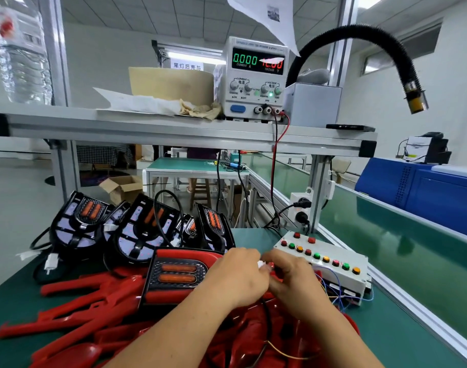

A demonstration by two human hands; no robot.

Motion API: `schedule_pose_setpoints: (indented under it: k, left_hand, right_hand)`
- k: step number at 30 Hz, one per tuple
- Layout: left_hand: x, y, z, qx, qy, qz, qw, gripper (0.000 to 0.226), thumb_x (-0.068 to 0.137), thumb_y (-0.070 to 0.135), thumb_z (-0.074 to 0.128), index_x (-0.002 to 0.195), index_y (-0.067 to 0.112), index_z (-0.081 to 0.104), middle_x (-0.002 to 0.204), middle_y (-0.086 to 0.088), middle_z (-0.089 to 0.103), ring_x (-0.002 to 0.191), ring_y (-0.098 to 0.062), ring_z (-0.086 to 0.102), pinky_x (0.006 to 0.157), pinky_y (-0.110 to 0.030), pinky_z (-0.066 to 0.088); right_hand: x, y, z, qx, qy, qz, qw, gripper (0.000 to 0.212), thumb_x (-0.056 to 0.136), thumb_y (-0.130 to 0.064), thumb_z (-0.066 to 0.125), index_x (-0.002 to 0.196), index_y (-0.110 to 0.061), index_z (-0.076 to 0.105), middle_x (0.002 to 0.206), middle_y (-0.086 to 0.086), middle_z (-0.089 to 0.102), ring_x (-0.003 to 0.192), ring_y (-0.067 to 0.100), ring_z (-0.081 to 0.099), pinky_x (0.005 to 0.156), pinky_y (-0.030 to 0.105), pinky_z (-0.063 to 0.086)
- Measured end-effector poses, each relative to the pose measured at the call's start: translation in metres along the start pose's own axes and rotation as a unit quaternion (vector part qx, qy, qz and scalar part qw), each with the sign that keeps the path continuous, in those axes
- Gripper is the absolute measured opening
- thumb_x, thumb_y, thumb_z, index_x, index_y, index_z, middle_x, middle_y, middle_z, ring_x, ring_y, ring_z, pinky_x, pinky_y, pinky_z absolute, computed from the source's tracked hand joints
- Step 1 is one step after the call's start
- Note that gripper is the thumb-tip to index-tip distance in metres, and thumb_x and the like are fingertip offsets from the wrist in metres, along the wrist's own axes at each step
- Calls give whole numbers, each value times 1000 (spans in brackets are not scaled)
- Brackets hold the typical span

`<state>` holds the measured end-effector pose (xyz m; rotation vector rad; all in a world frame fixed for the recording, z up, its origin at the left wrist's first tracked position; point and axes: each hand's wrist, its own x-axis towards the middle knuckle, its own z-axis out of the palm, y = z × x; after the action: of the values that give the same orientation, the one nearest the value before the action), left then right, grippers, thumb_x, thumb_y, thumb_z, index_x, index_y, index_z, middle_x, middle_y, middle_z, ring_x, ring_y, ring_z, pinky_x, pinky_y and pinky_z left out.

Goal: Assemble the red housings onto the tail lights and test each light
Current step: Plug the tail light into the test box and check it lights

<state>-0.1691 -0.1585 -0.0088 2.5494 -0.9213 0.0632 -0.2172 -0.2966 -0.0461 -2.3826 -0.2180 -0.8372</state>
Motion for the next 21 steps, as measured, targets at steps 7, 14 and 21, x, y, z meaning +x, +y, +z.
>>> schedule_pose_setpoints:
  k: [7,14,21]
  left_hand:
    - [3,-3,-2,-37,2,-4,999,34,92,45,47,66,24,41,79,3,49,74,-19,49,59,-30,35]
    - [4,-10,-6,-58,4,-7,998,35,84,61,54,87,28,62,89,5,64,91,-19,59,80,-36,52]
    - [-10,-35,-53,-166,103,-24,980,46,100,21,47,144,30,40,127,-7,58,97,-21,60,74,-26,42]
  right_hand:
    - [0,3,0,-2,-15,5,1000,6,80,-21,61,86,-22,64,67,1,62,60,23,52,65,36,43]
    - [-1,-1,-5,13,-14,9,1000,18,78,-37,54,86,-26,65,66,-5,62,57,12,50,59,34,41]
    - [-4,16,0,-212,-92,149,961,40,85,-67,53,114,-41,59,108,-19,61,111,7,51,103,37,24]
